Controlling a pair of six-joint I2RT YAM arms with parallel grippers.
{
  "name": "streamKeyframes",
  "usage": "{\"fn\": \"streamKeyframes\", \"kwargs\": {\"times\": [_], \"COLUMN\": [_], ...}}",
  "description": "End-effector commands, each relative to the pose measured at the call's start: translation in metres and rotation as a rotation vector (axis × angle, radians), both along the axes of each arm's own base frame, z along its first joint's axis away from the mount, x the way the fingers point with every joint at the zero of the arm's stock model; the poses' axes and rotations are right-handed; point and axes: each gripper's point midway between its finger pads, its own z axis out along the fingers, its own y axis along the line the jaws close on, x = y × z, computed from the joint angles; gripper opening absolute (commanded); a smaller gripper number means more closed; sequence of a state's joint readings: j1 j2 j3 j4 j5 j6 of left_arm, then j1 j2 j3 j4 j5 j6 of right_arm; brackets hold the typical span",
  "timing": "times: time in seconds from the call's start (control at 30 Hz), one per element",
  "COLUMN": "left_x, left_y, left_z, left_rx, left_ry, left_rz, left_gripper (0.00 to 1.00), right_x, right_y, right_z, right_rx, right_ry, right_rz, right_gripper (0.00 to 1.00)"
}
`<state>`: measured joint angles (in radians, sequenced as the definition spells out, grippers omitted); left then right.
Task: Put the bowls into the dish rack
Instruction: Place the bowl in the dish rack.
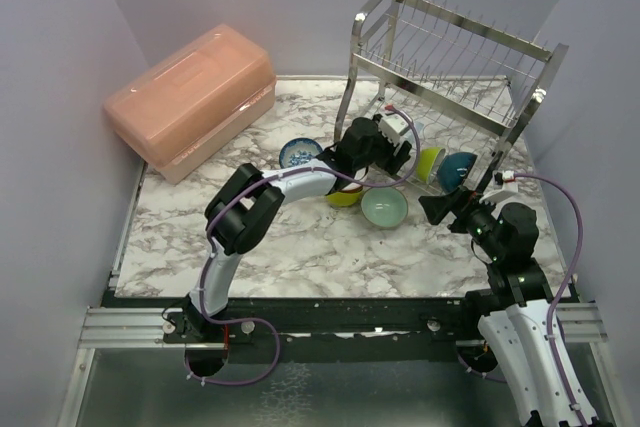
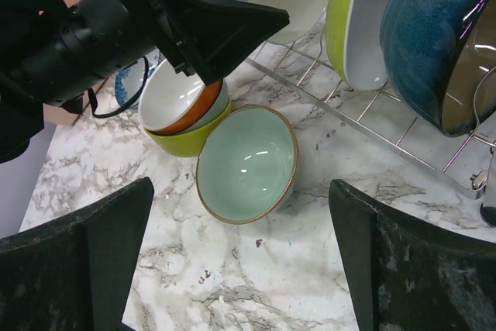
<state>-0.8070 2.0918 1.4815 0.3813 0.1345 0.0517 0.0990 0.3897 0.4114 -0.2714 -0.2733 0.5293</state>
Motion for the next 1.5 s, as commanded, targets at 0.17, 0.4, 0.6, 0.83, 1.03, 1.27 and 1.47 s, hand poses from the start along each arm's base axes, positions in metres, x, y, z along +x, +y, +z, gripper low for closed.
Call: {"fn": "streamKeyframes", "kwargs": {"times": [0.17, 0.4, 0.6, 0.83, 1.03, 1.27, 1.47], "left_x": [0.016, 0.017, 0.014, 0.009, 0.009, 0.011, 0.015], "left_y": [-0.013, -0.012, -0.015, -0.019, -0.021, -0.018, -0.01], "left_z": [0.022, 0.016, 0.009, 0.002, 0.0, 0.004, 0.01], "left_rx": [-0.053, -0.036, -0.035, -0.026, -0.043, -0.044, -0.041], "left_ry": [-0.093, -0.097, -0.082, -0.083, -0.057, -0.06, -0.074], "left_rz": [-0.012, -0.019, -0.045, -0.097, -0.109, -0.084, -0.048], "left_gripper": [0.0, 0.0, 0.0, 0.0, 0.0, 0.12, 0.59], "right_x": [-0.001, -0.001, -0.001, -0.001, -0.001, -0.001, -0.001], "right_y": [-0.001, -0.001, -0.001, -0.002, -0.002, -0.003, -0.003], "right_z": [-0.003, -0.004, -0.004, -0.003, -0.003, -0.004, -0.005], "right_rx": [-0.015, -0.016, -0.015, -0.016, -0.014, -0.016, -0.014], "right_ry": [0.003, 0.004, 0.004, 0.003, 0.004, 0.005, 0.011], "right_rz": [-0.001, -0.001, 0.0, -0.006, -0.006, -0.013, -0.015], "right_gripper": [1.0, 1.0, 1.0, 1.0, 1.0, 1.0, 1.0]}}
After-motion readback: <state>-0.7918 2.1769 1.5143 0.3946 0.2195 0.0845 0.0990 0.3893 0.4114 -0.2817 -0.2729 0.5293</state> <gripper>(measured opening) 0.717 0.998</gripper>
